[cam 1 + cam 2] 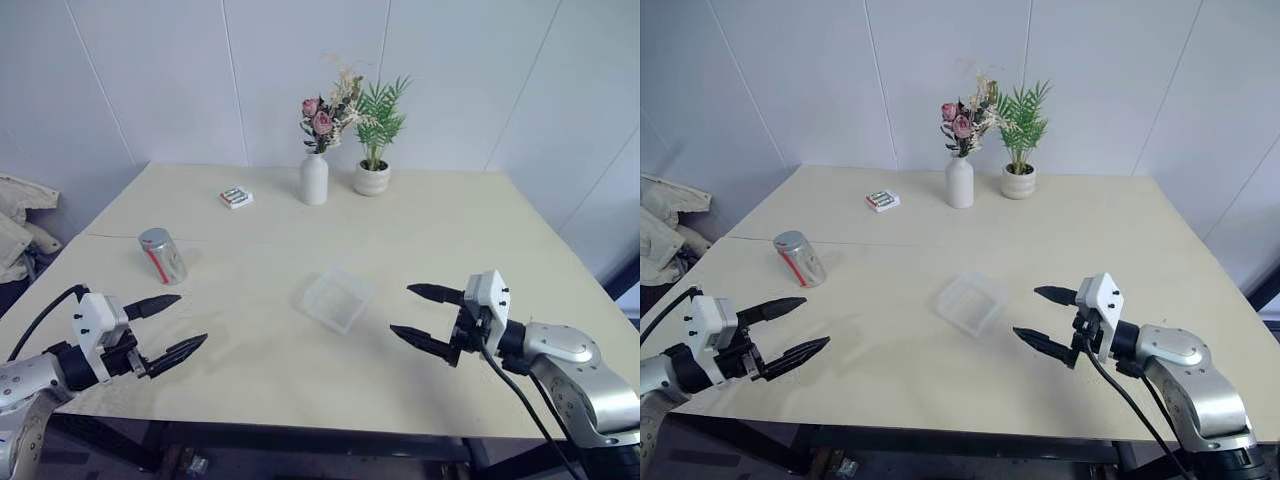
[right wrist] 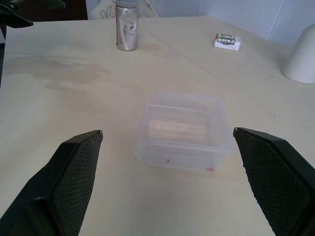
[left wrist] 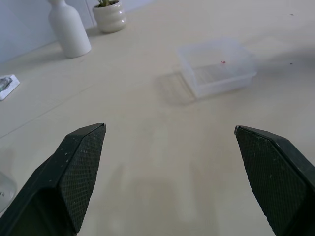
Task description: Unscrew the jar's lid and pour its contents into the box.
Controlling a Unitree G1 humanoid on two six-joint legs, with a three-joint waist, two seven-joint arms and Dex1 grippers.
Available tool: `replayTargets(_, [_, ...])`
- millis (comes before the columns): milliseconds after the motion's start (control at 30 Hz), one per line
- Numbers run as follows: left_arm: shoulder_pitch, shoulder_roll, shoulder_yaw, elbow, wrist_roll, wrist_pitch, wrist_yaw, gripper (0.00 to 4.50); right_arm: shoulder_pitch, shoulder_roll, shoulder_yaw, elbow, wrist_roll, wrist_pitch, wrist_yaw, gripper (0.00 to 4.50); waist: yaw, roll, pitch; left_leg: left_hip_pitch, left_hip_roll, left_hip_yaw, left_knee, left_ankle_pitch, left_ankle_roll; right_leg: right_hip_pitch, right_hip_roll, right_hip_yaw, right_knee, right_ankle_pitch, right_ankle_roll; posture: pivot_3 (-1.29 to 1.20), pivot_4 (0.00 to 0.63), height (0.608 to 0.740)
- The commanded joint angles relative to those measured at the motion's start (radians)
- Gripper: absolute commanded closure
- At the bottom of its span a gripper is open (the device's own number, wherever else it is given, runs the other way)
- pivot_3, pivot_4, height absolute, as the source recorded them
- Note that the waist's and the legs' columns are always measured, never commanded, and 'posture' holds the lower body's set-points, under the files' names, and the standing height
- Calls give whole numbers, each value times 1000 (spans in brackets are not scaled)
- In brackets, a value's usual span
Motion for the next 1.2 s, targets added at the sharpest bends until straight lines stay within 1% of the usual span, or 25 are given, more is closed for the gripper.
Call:
replayTargets(33, [20,-16,36,-55,-4,-12,36,31,-68,8,18,24,9,-8,30,0,-2,0,0,0,0,0,0,0,0,0,0,0,0,0,0,0,150,740])
replayTargets(100, [37,-34,39,-65,8,-20,62,31,-103,12,35,56,4,-17,54,0,-7,0,0,1,1,4,1,0,0,0,1,3,0,1,0,0,150,740])
replayTargets(167, [50,-68,54,-74,15,-13,121,31,-133,23,50,78,-1,-25,67,0,-4,0,0,2,1,5,1,0,1,0,1,4,0,2,0,0,150,740])
replayTargets(200, [51,-107,65,-71,35,-11,196,31,-163,40,63,89,-1,-29,69,0,-3,0,0,2,1,5,1,-1,1,0,1,4,0,2,0,0,150,740])
replayTargets(267, [49,-152,77,-69,61,-9,284,31,-196,60,76,101,-3,-33,73,0,-2,0,0,2,1,6,2,-1,2,0,1,6,0,2,1,0,150,740])
replayTargets(300, [38,-190,86,-54,91,-7,366,31,-223,83,85,108,-2,-34,66,0,-1,0,0,2,1,6,2,-1,2,0,1,5,1,2,1,0,150,740])
replayTargets(333, [19,-230,95,-38,109,-20,437,31,-246,104,93,109,3,-34,66,0,-1,0,0,2,1,6,2,-1,2,-1,2,6,1,5,6,0,150,740])
replayTargets(367, [5,-258,102,-27,123,-30,489,31,-263,119,98,110,5,-33,67,0,-1,0,0,2,1,6,3,-1,2,-1,1,6,1,9,14,0,150,740])
replayTargets(400, [-12,-281,105,-12,135,-33,533,31,-278,134,104,113,5,-31,65,0,0,-1,0,2,1,7,3,-1,2,-1,2,6,1,11,16,0,150,740])
replayTargets(500, [-115,-322,102,137,159,-79,610,31,-332,185,132,121,-7,-33,57,0,2,-1,0,1,1,7,6,-1,2,-1,2,6,2,12,18,0,150,740])
replayTargets(567, [-154,-323,100,207,167,-113,620,31,-347,201,141,116,-11,-28,54,0,2,-1,-1,1,1,7,7,-1,2,0,2,6,2,12,17,0,150,740])
replayTargets(700, [-307,-270,42,436,202,-191,559,31,-388,235,153,149,-28,-40,44,0,3,-1,-1,0,0,7,8,-1,2,0,2,6,1,12,16,0,150,740])
replayTargets(867, [-466,-197,-13,708,247,-290,481,31,-404,275,166,136,-43,-43,17,0,-1,-1,-1,0,0,7,7,-2,2,-1,2,6,2,14,19,0,150,740])
replayTargets(967, [-534,-174,-21,817,240,-319,449,31,-398,286,166,124,-45,-39,2,0,-5,-1,-1,0,1,8,6,-3,2,-3,2,7,3,14,20,0,150,740])
replayTargets(1200, [-671,-120,-54,1061,277,-415,418,31,-384,298,167,100,-43,-32,-24,0,-1,-1,-1,-1,1,8,5,-4,1,-5,2,7,5,14,20,0,150,740])
